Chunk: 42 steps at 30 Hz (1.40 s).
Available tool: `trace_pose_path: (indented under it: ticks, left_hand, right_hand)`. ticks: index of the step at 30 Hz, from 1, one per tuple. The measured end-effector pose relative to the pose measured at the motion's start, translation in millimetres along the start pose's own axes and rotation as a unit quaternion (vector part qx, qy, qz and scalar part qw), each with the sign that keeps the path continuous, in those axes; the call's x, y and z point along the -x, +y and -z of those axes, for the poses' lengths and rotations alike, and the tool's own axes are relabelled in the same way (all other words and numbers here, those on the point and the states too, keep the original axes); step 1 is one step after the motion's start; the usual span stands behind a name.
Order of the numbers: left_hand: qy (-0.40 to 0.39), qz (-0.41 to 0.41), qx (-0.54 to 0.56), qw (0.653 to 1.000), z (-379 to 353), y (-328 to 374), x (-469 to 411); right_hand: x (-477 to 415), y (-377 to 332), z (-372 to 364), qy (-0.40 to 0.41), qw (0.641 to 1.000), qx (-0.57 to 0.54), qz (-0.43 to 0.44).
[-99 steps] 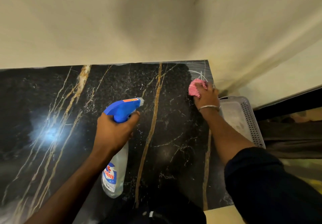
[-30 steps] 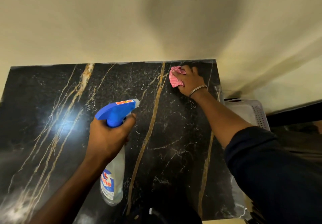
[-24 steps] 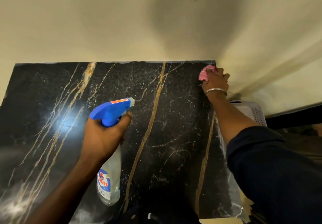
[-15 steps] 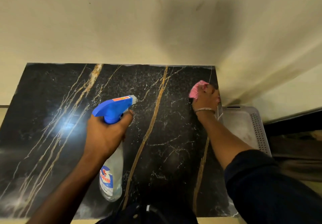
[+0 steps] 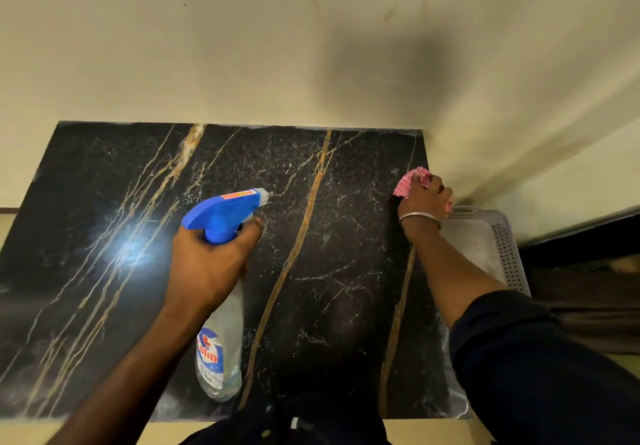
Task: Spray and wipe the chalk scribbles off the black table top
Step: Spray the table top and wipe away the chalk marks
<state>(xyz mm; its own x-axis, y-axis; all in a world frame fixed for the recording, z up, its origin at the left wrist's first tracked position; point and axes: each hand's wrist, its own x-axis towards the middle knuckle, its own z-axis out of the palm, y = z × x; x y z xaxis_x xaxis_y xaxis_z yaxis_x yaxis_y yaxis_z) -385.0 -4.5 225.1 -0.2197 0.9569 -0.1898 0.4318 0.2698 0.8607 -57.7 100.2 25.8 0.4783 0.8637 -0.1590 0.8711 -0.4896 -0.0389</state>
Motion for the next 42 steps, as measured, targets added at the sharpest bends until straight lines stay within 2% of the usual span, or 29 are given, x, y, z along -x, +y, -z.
trace_pose_path:
  ticks: [3,5,8,10,12,14,16,18,21,23,26,28,30,34,37,40,42]
  left_hand:
    - [0.004,0.003,0.001,1.0,1,-2,4]
    - [0.004,0.004,0.002,1.0,0,-3,6]
    - [0.009,0.004,-0.001,1.0,-2,-4,8]
    - [0.006,0.003,-0.001,1.0,-4,-3,11]
    - [0.004,0.002,0.003,1.0,-6,-2,14]
    - [0.003,-0.002,0.005,1.0,-6,-2,17]
    - [0.003,-0.006,0.002,1.0,-5,-1,21]
    - [0.003,-0.005,0.012,1.0,-5,-2,24]
    - [0.0,-0.002,0.013,1.0,-6,-4,31]
    - [-0.001,0.002,0.011,1.0,-8,-6,36]
    - [-0.003,0.005,0.01,1.0,-11,-7,42]
    - [-0.01,0.003,0.014,1.0,-12,-7,45]
    - [-0.014,0.0,0.013,1.0,-12,-8,48]
    - [-0.019,-0.007,0.015,1.0,-11,-10,53]
    - [-0.023,-0.007,0.011,1.0,-11,-12,56]
    - [-0.024,-0.007,0.017,1.0,-14,-12,61]
    - [-0.026,-0.007,0.017,1.0,-17,-12,64]
  right_hand:
    - [27,-22,-6,0.013,0.999,0.001,0.05]
    - [43,-30,-13,0.016,0.988,0.016,0.151]
    - [52,-19,-24,-0.002,0.946,0.04,0.323]
    - [46,6,-26,0.003,0.928,0.057,0.368]
    - [40,31,-21,0.0,0.953,0.047,0.299]
    - [36,50,-17,0.01,0.987,0.016,0.161]
    - [36,52,-12,0.017,0.999,-0.02,0.043]
    - [41,40,-7,0.008,1.0,-0.019,-0.003]
    - [62,12,-8,0.002,0.999,0.02,0.049]
    - [84,-6,-15,0.005,0.99,0.024,0.136]
    - [109,-16,-28,-0.006,0.959,0.038,0.279]
    - [111,-5,-31,-0.012,0.944,0.047,0.326]
    - [104,16,-30,-0.01,0.95,0.059,0.308]
    - [89,60,-22,0.0,0.99,0.054,0.128]
    - [95,67,-16,0.019,0.999,0.024,0.03]
    - [114,51,-16,0.016,0.999,0.021,0.03]
    - [131,38,-23,0.012,0.996,0.027,0.086]
